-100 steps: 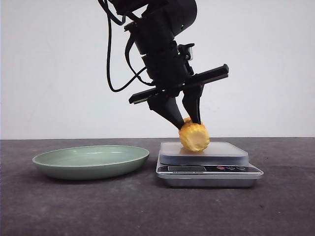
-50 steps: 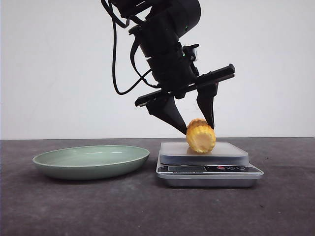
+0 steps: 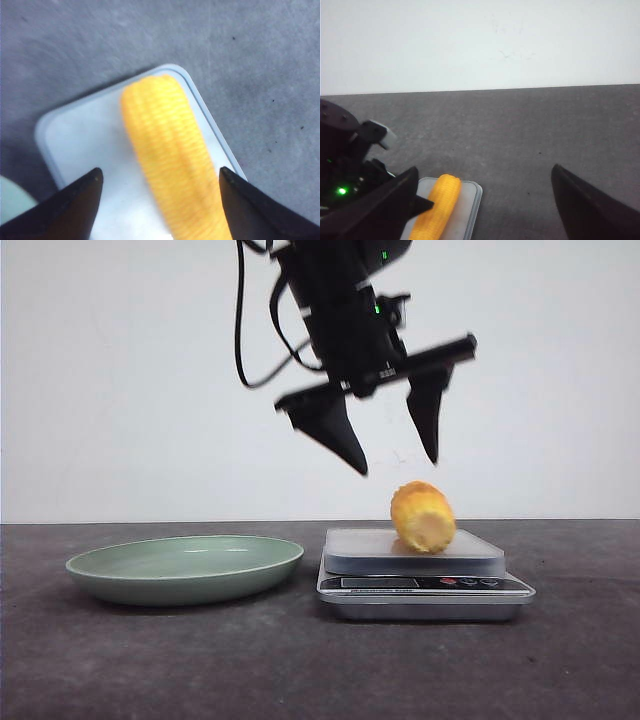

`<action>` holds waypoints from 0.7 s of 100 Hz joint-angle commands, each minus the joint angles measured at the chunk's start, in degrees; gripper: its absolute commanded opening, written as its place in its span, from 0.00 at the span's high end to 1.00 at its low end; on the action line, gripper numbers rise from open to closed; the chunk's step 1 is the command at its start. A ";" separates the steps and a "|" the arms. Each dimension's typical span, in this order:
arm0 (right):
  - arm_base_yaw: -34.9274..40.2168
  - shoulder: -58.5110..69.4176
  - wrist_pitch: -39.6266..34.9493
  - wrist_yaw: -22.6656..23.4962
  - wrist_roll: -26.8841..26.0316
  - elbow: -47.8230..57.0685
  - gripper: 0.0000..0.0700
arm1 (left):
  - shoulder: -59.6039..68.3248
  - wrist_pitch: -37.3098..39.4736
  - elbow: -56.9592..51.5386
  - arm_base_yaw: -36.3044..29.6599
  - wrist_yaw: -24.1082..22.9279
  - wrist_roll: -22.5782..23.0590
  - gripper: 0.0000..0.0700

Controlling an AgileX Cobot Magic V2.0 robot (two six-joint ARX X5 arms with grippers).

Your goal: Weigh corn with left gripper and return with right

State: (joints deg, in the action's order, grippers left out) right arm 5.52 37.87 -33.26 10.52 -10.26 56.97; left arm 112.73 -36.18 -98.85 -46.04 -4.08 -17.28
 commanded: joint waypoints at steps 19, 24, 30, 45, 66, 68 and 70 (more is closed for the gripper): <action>0.09 0.26 0.02 0.00 0.87 1.14 0.24 | -19.04 -1.70 -3.19 1.03 -6.62 7.43 0.37; 0.09 0.26 -0.07 0.04 0.85 1.14 0.24 | -23.45 -3.28 -3.19 2.12 -7.54 7.76 0.37; 0.09 0.26 -0.13 0.04 0.83 1.14 0.24 | -28.96 -5.95 -3.19 3.67 -8.59 7.72 0.38; 0.70 0.26 -0.26 0.17 0.83 1.14 0.24 | -42.93 -13.90 -3.19 6.40 -12.90 7.93 0.38; 1.81 1.14 -0.04 0.17 0.83 1.14 0.24 | -61.24 -25.14 -3.17 6.49 -24.94 7.02 0.38; 1.92 1.31 -0.04 0.17 0.83 1.14 0.24 | -62.88 -26.51 -3.13 6.49 -25.66 6.12 0.38; 2.05 1.49 -0.04 0.24 0.83 1.14 0.24 | -64.57 -27.91 -3.06 6.49 -26.40 5.14 0.38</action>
State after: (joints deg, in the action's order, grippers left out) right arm 7.14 38.44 -33.85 10.55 -10.26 56.97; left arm 51.94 -60.73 -101.19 -39.18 -28.45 -9.91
